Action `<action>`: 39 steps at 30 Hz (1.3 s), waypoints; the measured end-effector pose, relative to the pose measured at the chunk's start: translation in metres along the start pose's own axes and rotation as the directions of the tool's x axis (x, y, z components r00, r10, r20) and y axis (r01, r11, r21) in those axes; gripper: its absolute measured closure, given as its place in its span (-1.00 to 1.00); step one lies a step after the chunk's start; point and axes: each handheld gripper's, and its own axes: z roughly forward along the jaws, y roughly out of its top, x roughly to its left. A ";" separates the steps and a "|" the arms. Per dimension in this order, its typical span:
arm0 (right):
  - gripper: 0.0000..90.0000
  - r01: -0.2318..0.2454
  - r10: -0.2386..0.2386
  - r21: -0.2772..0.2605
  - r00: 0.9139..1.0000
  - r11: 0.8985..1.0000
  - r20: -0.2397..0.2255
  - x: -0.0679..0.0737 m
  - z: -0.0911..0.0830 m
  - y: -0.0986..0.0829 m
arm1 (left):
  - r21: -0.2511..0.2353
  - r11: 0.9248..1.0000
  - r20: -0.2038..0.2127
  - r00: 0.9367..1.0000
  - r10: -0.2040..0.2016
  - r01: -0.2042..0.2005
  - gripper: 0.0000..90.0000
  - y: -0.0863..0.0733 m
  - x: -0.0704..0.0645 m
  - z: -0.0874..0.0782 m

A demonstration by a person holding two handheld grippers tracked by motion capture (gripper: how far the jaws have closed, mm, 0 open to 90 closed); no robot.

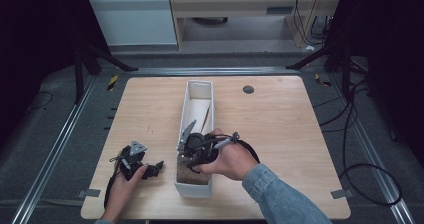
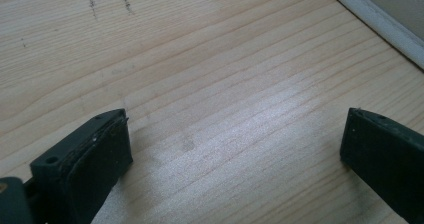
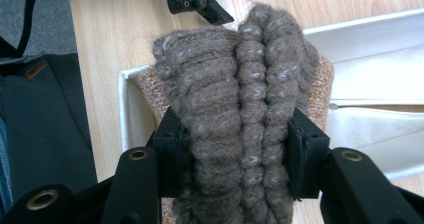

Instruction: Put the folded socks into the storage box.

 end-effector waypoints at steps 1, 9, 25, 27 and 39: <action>0.16 -0.002 0.002 -0.001 1.000 1.000 0.000 0.000 0.001 0.000 | 0.000 1.000 0.000 1.000 0.000 0.000 -1.00 0.000 0.000 0.000; 0.15 -0.022 0.022 -0.003 1.000 1.000 -0.003 -0.001 0.014 -0.004 | 0.003 1.000 0.000 1.000 0.005 -0.005 -1.00 0.000 0.000 0.000; 0.10 -0.039 0.039 0.009 0.999 0.999 -0.014 -0.004 0.031 -0.010 | 0.005 1.000 0.001 1.000 0.005 -0.005 -1.00 0.001 0.000 0.000; 0.09 -0.050 0.050 0.010 0.999 0.999 -0.018 -0.004 0.031 -0.011 | 0.004 1.000 0.001 1.000 0.004 -0.004 -1.00 0.001 0.000 0.000; -0.04 -0.056 0.056 0.005 0.998 0.998 -0.026 -0.004 0.031 -0.011 | 0.004 1.000 0.001 1.000 0.005 -0.005 -1.00 0.001 0.000 0.000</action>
